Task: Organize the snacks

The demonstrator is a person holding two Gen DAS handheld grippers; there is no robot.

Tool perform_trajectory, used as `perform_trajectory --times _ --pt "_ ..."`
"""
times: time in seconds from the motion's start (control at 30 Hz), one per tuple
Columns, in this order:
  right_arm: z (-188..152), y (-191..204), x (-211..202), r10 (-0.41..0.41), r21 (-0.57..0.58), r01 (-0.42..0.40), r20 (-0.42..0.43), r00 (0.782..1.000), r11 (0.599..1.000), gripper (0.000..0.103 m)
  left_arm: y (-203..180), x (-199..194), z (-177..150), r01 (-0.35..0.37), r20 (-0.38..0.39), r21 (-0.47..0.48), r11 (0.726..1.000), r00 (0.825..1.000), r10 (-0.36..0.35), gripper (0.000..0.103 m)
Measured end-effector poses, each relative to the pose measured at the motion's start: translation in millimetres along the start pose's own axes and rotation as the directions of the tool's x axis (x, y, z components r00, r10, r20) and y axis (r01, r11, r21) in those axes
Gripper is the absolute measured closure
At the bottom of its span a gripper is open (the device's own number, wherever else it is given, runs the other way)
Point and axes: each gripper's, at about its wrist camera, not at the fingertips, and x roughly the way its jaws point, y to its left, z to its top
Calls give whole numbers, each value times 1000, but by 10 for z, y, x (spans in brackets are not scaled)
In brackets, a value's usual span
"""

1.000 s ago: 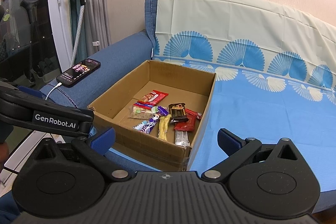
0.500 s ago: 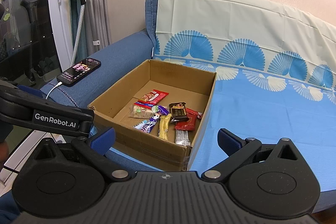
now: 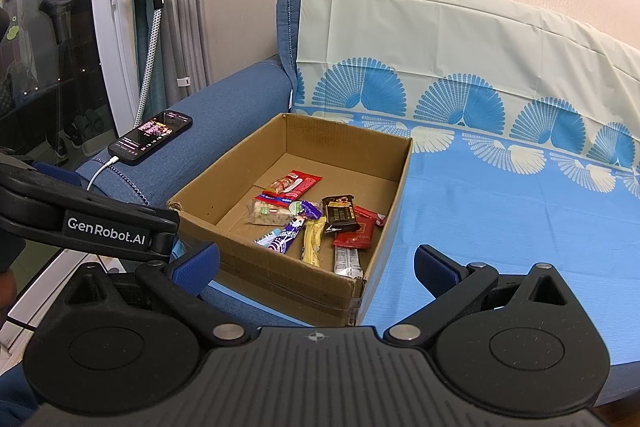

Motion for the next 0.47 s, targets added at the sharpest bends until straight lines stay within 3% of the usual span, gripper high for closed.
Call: perform_trajectory --times 0.47 --pt "-12 6 12 3 0 -3 -4 1000 1000 1 18 54 3 -19 -17 0 1000 1000 19 0"
